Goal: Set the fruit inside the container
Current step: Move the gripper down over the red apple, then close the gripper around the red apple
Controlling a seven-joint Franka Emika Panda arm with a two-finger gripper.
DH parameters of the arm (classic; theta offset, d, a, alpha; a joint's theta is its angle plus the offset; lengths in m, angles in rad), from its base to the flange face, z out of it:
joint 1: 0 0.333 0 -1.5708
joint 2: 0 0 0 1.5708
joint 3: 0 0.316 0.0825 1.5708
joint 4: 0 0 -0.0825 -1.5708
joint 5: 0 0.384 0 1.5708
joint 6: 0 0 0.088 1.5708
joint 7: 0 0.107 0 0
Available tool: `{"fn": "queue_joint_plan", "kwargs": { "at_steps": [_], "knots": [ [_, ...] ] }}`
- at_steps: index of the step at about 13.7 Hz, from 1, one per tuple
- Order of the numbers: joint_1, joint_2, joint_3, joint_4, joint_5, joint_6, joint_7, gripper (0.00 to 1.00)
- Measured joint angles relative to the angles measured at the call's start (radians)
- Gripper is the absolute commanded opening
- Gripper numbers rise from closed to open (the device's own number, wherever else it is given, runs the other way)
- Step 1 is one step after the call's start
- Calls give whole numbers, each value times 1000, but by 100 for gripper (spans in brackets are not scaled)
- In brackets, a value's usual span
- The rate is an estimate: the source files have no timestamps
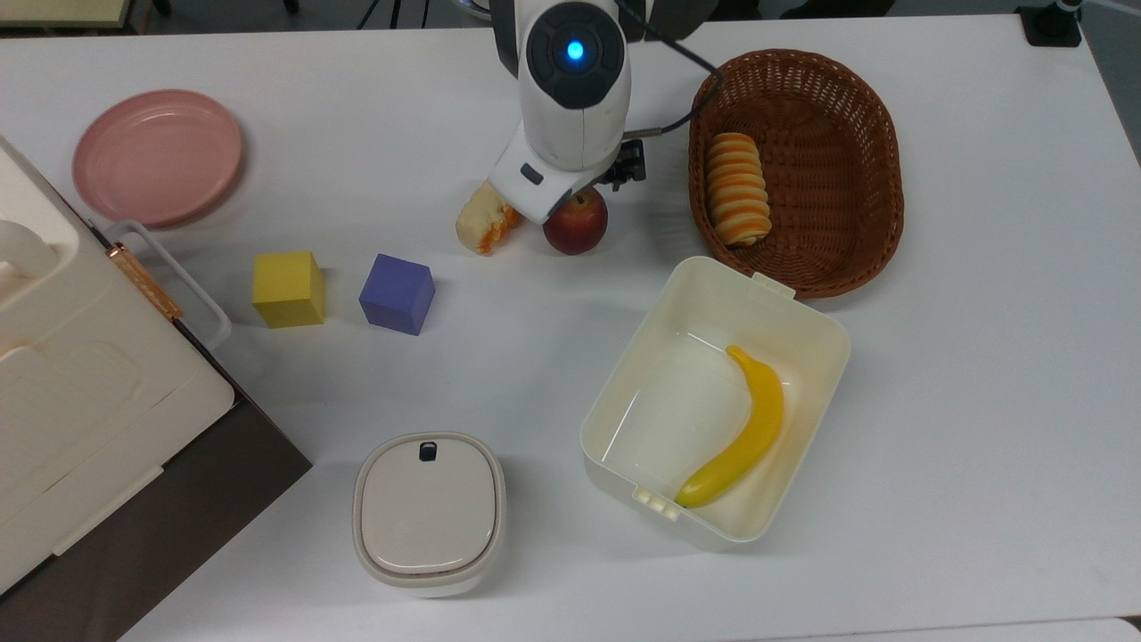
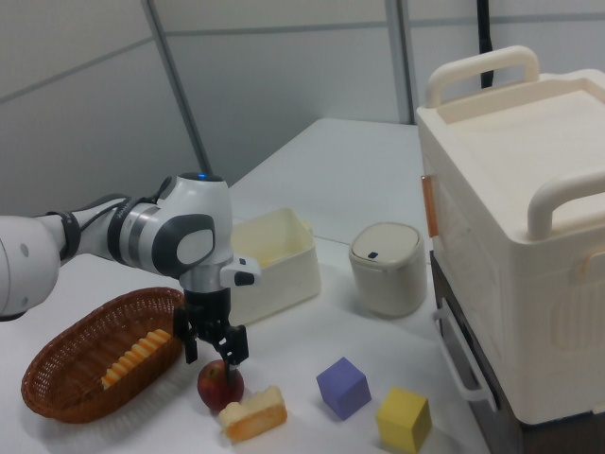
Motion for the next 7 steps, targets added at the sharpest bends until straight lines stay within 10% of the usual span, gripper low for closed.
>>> {"fn": "queue_joint_plan", "kwargs": {
  "at_steps": [7],
  "knots": [
    [1, 54, 0, -1, 0, 59, 0, 90]
  ]
}}
